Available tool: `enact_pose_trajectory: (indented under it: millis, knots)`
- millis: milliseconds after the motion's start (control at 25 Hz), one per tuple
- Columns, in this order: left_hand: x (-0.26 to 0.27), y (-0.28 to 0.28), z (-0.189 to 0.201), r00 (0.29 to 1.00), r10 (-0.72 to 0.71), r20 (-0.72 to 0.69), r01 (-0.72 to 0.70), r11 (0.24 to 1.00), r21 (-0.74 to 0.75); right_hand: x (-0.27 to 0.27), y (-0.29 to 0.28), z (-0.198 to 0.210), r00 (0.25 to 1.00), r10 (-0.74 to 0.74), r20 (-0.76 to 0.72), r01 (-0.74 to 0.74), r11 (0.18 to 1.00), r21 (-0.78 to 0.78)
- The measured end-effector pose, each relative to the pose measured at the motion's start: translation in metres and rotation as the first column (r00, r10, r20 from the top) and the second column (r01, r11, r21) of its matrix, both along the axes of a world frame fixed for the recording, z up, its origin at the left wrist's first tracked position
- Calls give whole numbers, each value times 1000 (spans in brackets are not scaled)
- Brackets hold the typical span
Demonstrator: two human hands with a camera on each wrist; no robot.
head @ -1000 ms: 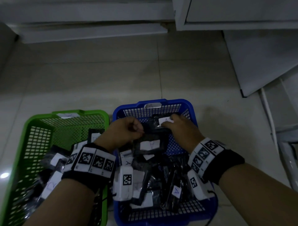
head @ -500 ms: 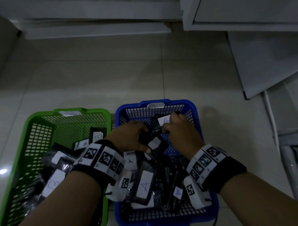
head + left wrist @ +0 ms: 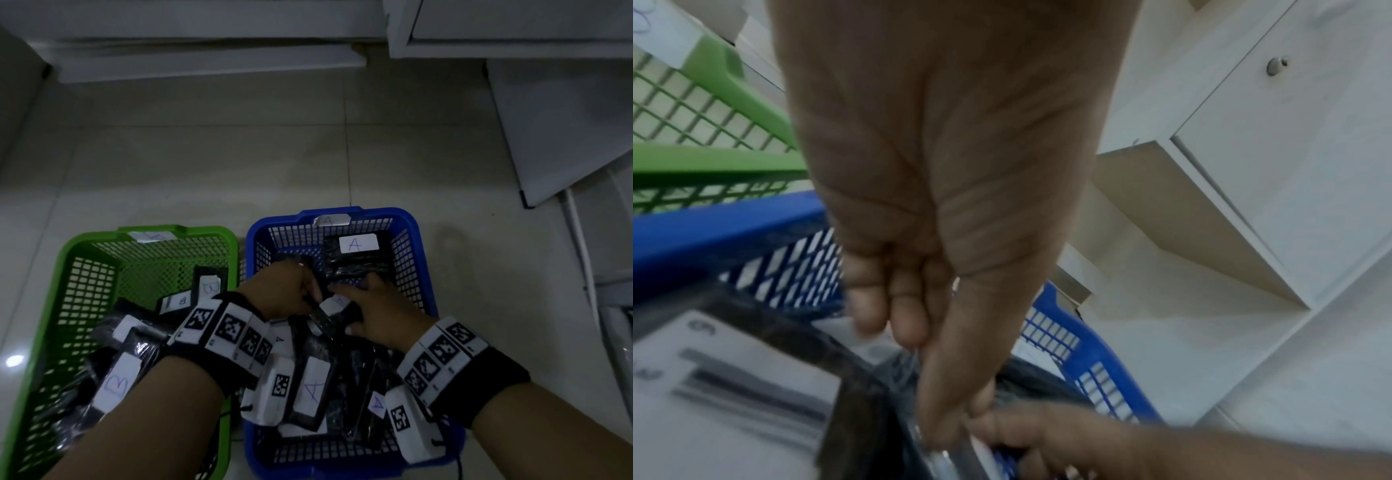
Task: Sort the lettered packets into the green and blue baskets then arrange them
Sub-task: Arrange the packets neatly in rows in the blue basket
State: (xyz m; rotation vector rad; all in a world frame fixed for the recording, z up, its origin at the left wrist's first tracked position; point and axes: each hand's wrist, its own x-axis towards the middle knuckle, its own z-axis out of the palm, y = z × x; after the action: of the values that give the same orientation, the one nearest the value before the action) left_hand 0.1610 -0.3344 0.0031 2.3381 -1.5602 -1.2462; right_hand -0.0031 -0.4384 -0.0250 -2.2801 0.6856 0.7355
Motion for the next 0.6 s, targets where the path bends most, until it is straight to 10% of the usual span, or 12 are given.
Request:
enact_pose_trajectory:
  millis: [160,600]
  knots:
    - [2,-3,-3,964,-56,261,42,997,59,-9,0,2,999,28,45,-30,999,32]
    - [1,-23,-14,945,203,256,-258,944,207,-16,2,21,988,-145,60,156,941,-300]
